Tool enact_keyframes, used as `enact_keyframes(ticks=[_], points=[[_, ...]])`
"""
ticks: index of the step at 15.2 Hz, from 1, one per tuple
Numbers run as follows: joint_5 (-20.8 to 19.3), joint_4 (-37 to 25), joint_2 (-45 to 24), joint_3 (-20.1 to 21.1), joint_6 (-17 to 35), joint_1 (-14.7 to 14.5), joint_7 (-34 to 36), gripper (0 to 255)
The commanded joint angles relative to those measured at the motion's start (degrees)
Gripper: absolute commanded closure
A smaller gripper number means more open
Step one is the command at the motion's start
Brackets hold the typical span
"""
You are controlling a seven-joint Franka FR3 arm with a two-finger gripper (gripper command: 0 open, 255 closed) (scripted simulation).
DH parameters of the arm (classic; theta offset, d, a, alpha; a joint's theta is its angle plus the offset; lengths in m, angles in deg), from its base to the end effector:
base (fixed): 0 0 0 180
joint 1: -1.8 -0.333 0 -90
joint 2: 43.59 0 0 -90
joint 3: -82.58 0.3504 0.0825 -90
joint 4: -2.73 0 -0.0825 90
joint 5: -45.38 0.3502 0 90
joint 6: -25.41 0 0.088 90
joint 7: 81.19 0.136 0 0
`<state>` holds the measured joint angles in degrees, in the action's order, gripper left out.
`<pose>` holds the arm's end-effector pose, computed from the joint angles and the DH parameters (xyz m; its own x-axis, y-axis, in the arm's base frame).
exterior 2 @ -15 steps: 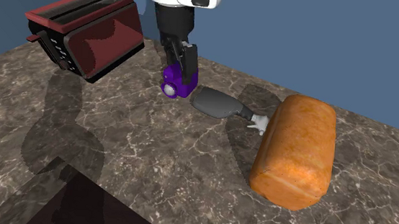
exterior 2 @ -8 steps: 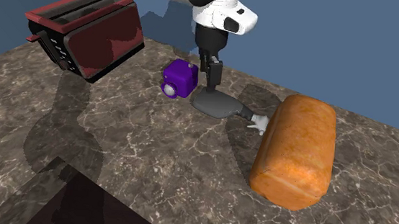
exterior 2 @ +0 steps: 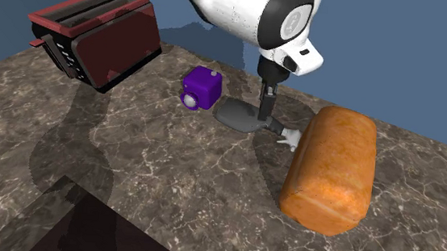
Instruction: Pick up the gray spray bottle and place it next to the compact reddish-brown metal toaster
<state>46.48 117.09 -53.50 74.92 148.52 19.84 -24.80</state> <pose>0.5086 -0.2405 0.3980 0.1288 -0.9917 -0.0044 -0.9915 -0.1288 0.0194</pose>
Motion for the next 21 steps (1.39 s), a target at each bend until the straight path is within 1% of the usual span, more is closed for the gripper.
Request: enact_keyframes(ticks=[1, 9, 16, 17, 21], points=[[0.86, -1.23, -2.33, -1.09, 1.4, 0.99, 2.62, 0], [1.51, 0.99, -5.32, -0.93, 6.56, 1.13, 2.18, 0], [1.52, 0.98, -5.33, -0.92, 6.56, 1.13, 2.18, 0], [1.52, 0.98, -5.33, -0.92, 6.56, 1.13, 2.18, 255], [1.52, 0.97, -5.33, -0.92, 6.56, 1.13, 2.18, 255]])
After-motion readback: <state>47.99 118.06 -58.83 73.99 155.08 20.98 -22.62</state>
